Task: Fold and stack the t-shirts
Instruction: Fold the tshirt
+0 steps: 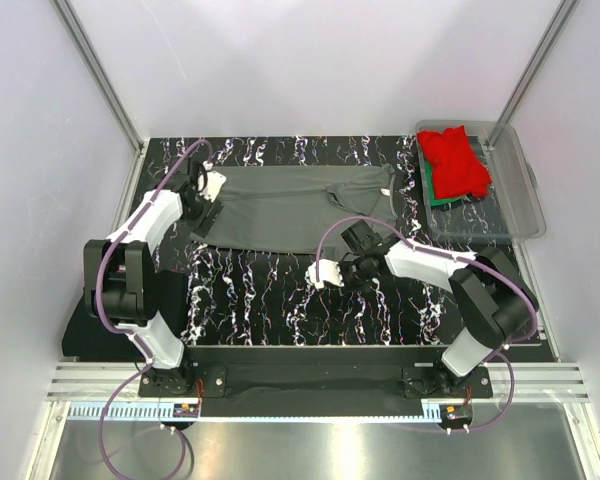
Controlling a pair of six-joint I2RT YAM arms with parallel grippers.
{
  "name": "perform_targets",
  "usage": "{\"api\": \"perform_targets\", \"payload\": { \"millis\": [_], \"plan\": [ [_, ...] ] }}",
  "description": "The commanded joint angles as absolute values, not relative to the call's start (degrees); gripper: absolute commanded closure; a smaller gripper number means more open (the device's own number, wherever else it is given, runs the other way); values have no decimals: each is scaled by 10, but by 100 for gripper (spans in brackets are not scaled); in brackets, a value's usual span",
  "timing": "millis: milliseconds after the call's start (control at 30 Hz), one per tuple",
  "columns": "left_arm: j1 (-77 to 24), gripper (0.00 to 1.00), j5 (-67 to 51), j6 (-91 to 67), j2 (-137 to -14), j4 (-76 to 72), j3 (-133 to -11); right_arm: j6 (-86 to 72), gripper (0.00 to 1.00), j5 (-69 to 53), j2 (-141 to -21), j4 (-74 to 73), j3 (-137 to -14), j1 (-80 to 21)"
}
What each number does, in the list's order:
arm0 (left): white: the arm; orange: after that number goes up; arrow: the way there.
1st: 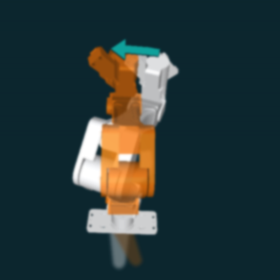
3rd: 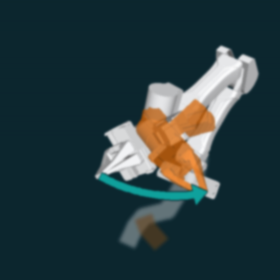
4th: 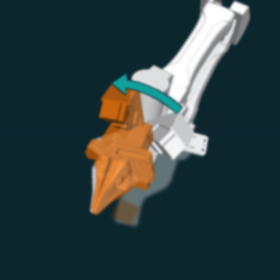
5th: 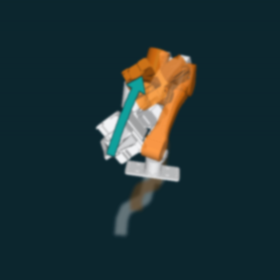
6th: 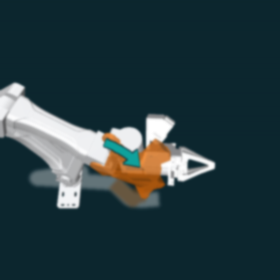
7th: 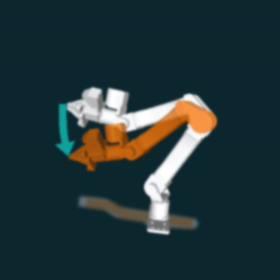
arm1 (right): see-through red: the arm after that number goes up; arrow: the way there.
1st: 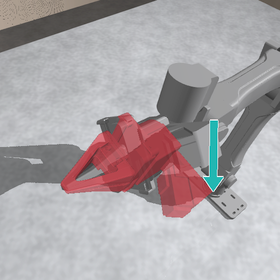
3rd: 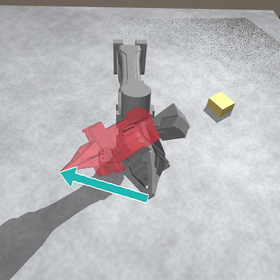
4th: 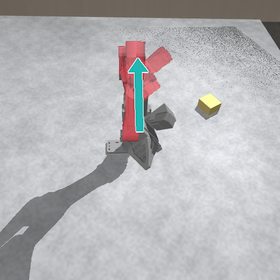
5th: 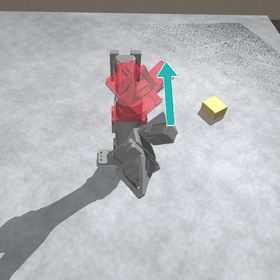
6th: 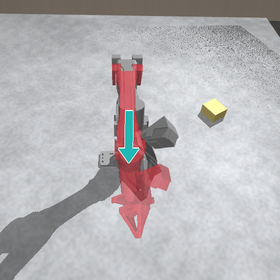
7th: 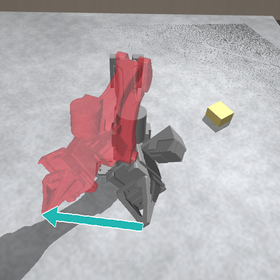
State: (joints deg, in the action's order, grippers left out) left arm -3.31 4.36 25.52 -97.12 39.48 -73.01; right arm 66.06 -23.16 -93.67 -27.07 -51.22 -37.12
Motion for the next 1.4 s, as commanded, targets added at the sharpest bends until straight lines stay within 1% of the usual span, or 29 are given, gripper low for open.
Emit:
{"api": "perform_targets", "payload": {
  "millis": [0,67,167,300,433,533,633,700,800,933,1200,1367],
  "plan": [
    [-7,30,17,332,-955,395,-735,650,100,-186,-897,-271,-516,-376],
    [-1,30,5,359,-965,424,-748,645,100,-176,-873,-278,-519,-376],
    [18,34,4,379,-971,444,-755,628,100,-157,-825,-307,-546,-376],
    [29,34,-18,384,-976,453,-759,616,100,-140,-787,-344,-590,-376],
    [35,35,-30,369,-1005,453,-773,620,100,-132,-791,-345,-593,-377],
    [40,39,-45,348,-1039,463,-799,616,100,-136,-808,-345,-597,-377],
    [49,47,-71,327,-1074,475,-829,618,100,-133,-816,-342,-599,-375],
    [53,50,-90,316,-1104,486,-846,619,100,-131,-820,-342,-599,-376],
    [58,52,-106,295,-1138,504,-884,620,100,-132,-824,-342,-597,-375],
    [62,53,-122,277,-1160,517,-903,618,100,-128,-827,-341,-599,-375],
    [66,54,-147,269,-1193,545,-924,613,100,-124,-831,-338,-597,-374],
    [65,57,-156,264,-1203,554,-924,606,100,-123,-835,-330,-593,-372]
  ]
}}
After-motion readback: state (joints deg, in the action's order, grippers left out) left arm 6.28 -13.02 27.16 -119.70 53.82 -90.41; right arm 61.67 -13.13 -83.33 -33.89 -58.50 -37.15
